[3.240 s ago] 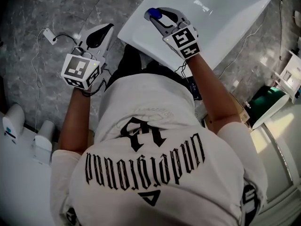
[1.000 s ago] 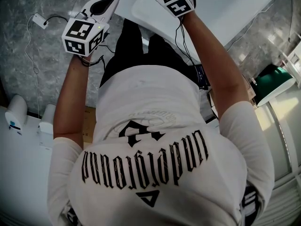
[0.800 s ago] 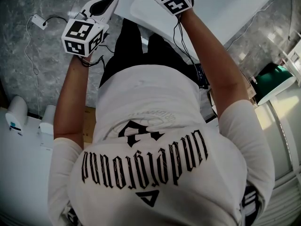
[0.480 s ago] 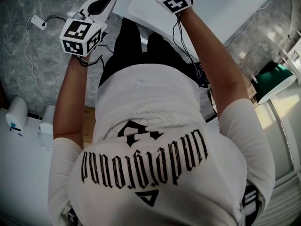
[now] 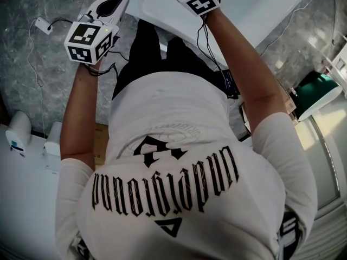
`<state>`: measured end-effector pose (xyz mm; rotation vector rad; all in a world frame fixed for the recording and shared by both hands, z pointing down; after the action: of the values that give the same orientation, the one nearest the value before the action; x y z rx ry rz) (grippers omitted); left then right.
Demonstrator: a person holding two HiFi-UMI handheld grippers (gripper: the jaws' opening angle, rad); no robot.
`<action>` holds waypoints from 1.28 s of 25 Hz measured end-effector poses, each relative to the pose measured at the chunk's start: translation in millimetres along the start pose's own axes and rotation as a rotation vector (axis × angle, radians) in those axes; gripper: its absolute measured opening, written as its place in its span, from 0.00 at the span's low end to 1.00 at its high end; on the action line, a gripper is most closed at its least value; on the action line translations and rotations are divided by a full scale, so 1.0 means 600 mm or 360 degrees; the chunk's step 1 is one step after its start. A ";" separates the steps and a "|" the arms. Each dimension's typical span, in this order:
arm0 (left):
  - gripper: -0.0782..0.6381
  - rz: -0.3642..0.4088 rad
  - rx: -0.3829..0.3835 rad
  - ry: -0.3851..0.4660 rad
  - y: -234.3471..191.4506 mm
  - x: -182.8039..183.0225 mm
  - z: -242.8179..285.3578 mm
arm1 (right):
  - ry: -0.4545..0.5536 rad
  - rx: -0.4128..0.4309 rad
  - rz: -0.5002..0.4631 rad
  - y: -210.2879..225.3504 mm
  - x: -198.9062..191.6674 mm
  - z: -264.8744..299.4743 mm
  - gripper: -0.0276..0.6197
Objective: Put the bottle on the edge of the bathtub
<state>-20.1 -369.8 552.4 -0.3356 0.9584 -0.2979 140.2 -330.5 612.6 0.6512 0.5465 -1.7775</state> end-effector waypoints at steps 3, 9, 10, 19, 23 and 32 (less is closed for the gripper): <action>0.13 0.0017 0.0017 0.0013 0.025 0.001 0.002 | 0.0036 0.0002 -0.0003 -0.004 -0.004 -0.027 0.27; 0.13 0.0035 0.0071 0.0079 0.098 0.007 0.002 | 0.0082 -0.0004 -0.0014 -0.012 -0.023 -0.104 0.27; 0.13 0.0031 0.0085 0.0094 0.112 0.008 0.001 | 0.0086 -0.0012 -0.0025 -0.012 -0.025 -0.121 0.27; 0.13 0.0056 0.0214 0.0242 0.253 0.022 -0.036 | 0.0263 -0.0018 -0.0017 -0.033 -0.035 -0.298 0.17; 0.13 0.0143 0.0253 0.0295 0.323 0.033 -0.063 | 0.0338 -0.0021 -0.0038 -0.048 -0.038 -0.384 0.12; 0.13 0.0217 0.0387 0.0487 0.447 0.053 -0.144 | 0.0536 0.0055 -0.0126 -0.099 -0.026 -0.566 0.07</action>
<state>-48.3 -151.6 373.8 0.0004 1.2252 -0.3430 140.8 -81.3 373.8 0.9739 0.7795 -1.7635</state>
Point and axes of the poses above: the fingertips, and each gripper's own axes: z forward along the fingers, y to its right, x out of its top, the point moved 5 cm from there along -z, backward along the fingers, and after that the axes turned 3 degrees about -x, right-handed, at the moved point
